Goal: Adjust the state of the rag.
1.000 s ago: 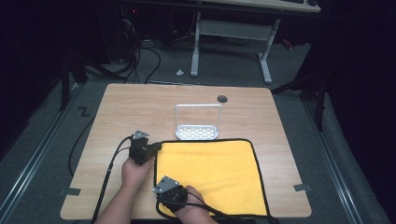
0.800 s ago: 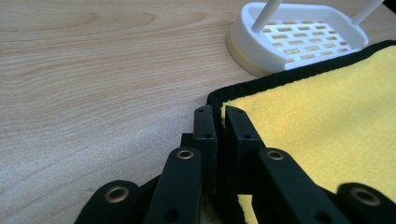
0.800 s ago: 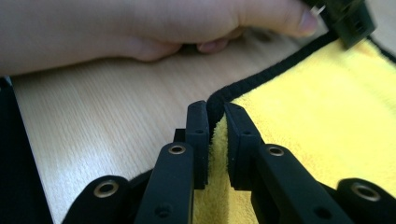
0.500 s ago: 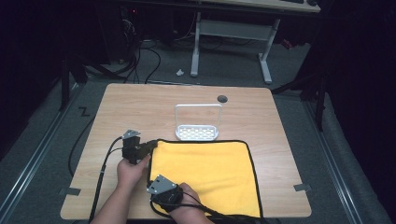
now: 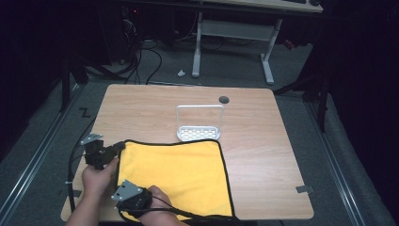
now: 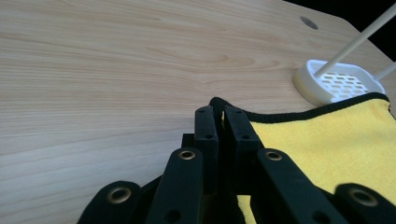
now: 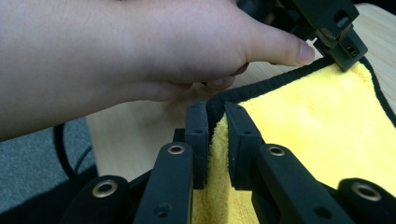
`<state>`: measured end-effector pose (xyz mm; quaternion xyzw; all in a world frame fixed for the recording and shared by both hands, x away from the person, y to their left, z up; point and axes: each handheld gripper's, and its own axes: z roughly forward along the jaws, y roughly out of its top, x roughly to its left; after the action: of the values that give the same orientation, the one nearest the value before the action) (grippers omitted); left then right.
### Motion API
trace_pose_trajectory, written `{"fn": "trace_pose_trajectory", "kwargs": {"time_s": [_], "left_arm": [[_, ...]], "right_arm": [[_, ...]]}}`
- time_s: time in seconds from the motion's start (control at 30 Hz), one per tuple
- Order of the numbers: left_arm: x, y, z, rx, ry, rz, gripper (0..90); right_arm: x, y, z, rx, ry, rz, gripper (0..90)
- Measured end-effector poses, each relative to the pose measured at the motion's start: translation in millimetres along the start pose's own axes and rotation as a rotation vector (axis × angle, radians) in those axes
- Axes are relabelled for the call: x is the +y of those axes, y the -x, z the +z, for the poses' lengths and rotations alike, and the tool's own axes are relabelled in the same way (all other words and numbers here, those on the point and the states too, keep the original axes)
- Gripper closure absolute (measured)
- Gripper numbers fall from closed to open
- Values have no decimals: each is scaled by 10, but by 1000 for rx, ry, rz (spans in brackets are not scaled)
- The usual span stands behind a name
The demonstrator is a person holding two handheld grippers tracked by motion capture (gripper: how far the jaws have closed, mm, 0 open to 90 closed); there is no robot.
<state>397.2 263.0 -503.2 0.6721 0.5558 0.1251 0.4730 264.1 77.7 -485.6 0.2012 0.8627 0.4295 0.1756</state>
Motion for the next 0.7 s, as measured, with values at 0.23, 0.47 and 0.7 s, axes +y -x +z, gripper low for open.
{"fn": "trace_pose_trajectory", "kwargs": {"time_s": [0.23,0.47,0.7], "left_arm": [[22,64,3,-10,5,-5,845],[126,492,225,-43,21,15,845],[186,980,516,-51,8,58,844]], "right_arm": [[58,-9,-51,-13,10,-19,814],[-61,204,-412,-74,30,0,814],[-376,506,-866,-157,33,54,811]]}}
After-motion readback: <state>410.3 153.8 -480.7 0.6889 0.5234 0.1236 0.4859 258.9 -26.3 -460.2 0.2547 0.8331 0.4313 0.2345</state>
